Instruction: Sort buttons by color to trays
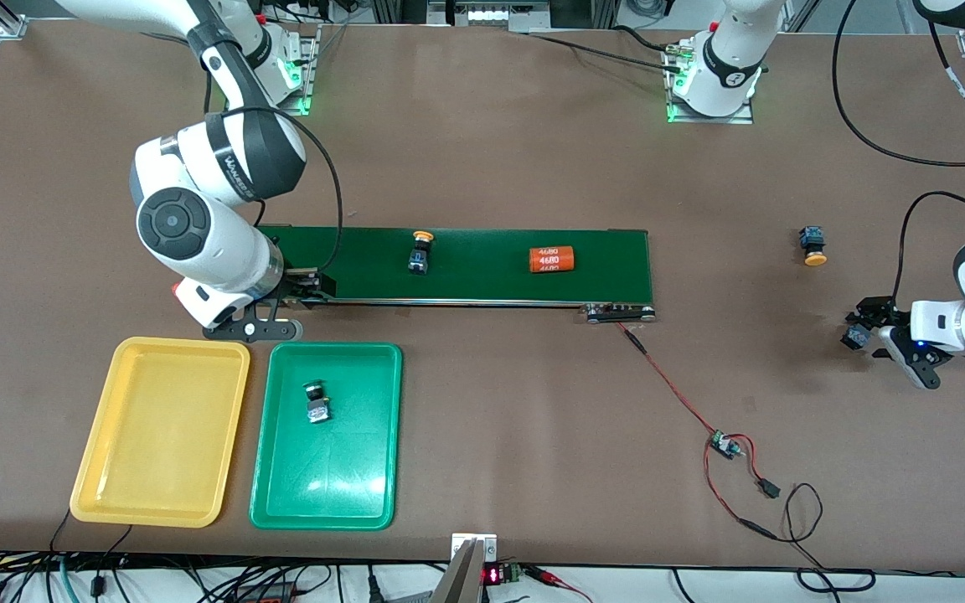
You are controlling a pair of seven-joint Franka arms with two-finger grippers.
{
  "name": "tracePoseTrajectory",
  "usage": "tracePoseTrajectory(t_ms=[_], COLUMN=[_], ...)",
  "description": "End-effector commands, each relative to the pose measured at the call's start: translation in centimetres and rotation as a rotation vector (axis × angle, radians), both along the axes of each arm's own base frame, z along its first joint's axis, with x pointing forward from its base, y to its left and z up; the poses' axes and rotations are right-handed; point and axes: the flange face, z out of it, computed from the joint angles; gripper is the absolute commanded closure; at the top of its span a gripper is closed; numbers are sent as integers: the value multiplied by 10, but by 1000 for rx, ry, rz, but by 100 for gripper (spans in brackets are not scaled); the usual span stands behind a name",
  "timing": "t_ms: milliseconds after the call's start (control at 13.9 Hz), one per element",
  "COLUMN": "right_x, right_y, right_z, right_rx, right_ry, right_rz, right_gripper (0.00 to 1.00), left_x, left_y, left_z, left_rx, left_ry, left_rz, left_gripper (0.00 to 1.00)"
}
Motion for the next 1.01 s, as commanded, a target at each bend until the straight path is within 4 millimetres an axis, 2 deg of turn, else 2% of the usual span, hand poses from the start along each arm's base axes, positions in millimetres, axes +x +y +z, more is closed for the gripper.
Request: tracePoseTrajectory(t_ms=[0,216,288,505,649,793,937], right_x=[-16,-33,-41,-60,-67,-72,-83], right_y=[8,36,46,62,71,75,83], right_z=[-1,-11,-13,-28,-35,-43,-54], right_rx=[-8,-15,-12,-14,-14,-17,-16], right_ry=[16,11,2,-18,-20,-17,-19], right_rz=[-95,-58,-42,-87,-72,-62,-41], right_gripper=[0,0,0,0,0,0,0], left_x=[-1,-4,-4,-5,-8,-12,-13], left_y=[6,8,9,9,13,7,-7], left_z=[-7,-10,-9,-7,-7,6,34], left_rx=[-13,-27,-28,-28,-29,-26,-4], left_ry=[-15,-45,-47,-45,-41,-37,-40], left_rz=[-32,-101,-99,-99,-95,-106,-108], left_gripper=[7,15,24,76,99,100,100])
